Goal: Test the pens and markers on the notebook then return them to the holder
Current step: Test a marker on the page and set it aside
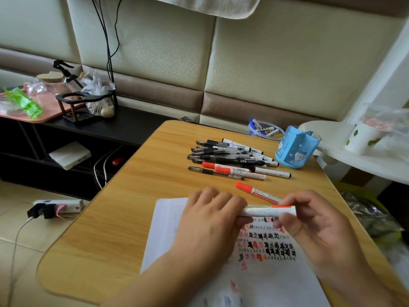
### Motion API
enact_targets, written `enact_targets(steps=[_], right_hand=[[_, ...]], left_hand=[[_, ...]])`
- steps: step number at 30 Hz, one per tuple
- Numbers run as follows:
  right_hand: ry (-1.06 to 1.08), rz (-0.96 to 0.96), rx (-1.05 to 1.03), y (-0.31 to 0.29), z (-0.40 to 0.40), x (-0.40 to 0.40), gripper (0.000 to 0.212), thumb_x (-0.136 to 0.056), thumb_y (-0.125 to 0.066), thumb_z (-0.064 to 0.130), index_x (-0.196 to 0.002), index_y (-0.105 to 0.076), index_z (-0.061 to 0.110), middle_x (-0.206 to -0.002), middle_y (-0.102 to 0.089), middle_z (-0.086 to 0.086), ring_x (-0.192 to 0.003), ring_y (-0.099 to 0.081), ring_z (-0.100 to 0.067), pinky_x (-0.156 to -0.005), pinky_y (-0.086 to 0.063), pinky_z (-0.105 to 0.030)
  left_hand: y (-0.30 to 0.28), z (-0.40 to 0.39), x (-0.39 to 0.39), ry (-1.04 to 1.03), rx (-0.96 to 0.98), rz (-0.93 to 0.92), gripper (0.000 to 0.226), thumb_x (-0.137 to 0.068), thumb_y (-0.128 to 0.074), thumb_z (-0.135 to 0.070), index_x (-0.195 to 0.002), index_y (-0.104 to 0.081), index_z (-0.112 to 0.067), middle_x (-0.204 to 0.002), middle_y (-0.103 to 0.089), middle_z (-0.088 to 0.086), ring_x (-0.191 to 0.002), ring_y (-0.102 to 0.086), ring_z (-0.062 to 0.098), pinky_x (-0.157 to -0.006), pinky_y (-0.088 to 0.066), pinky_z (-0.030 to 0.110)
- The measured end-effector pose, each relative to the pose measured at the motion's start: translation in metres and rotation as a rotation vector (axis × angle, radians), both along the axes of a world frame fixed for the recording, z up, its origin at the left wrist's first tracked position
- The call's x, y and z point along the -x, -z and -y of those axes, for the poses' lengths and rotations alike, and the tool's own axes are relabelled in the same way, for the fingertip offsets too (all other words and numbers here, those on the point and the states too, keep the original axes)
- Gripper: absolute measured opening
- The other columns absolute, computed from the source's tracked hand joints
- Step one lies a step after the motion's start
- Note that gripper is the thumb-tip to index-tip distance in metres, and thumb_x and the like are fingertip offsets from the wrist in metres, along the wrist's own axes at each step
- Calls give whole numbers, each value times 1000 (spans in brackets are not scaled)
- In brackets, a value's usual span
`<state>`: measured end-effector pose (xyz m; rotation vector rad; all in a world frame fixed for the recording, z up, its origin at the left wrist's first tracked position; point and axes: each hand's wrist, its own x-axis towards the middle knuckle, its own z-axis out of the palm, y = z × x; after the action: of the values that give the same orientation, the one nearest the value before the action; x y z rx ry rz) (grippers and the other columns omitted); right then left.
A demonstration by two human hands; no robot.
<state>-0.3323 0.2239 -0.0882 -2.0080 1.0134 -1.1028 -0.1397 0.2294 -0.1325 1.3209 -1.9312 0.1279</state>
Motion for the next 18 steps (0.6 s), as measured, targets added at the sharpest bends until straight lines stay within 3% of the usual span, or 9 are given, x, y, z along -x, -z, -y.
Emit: enact_targets(steps=[2, 4, 6, 9, 14, 18], right_hand=[[-59, -40, -48, -1, 9, 3, 48, -62, -78, 60, -103, -59, 44, -96, -70, 3, -89, -65, -10, -74, -54, -24], [62, -368, 49, 4, 43, 14, 54, -68, -81, 43, -114, -55, 49, -103, -64, 17, -100, -56, -3, -79, -45, -17], [266, -557, 70, 15, 84, 25, 44, -77, -75, 40, -119, -59, 41, -103, -56, 22, -94, -49, 0, -75, -39, -18], [380, -606, -17, 33, 112, 29, 30, -81, -71, 39, -110, -69, 30, -90, -55, 19, -86, -51, -1, -66, -39, -18], [424, -727, -64, 38, 92, 49, 15, -87, -64, 41, -98, -70, 34, -84, -61, 22, -82, -54, 3, -69, -49, -22], [537, -673, -76, 44, 64, 73, 9, -83, -68, 43, -89, -70, 36, -79, -63, 19, -77, -56, 2, -64, -49, -22]], left_hand=[[0, -1, 3, 78, -34, -68, 24, -95, -40, -42, -90, -52, -22, -79, -55, -7, -70, -51, 19, -56, -43, 35], [2, -2, 4, 125, -104, -113, 25, -95, -38, -44, -89, -48, -22, -77, -51, -7, -68, -47, 18, -54, -42, 37], [5, -2, 3, 114, -133, -124, 25, -94, -39, -48, -92, -48, -24, -79, -50, -9, -71, -46, 14, -59, -42, 35], [8, 1, 1, 87, -153, -186, 27, -93, -37, -50, -93, -48, -26, -80, -47, -13, -72, -43, 8, -63, -37, 29], [8, 3, 0, 78, -182, -197, 19, -94, -41, -41, -88, -48, -24, -80, -44, -14, -72, -41, 6, -60, -30, 18], [9, 4, 0, 86, -196, -213, 18, -96, -45, -37, -86, -48, -23, -78, -45, -14, -73, -44, 2, -61, -31, 13]])
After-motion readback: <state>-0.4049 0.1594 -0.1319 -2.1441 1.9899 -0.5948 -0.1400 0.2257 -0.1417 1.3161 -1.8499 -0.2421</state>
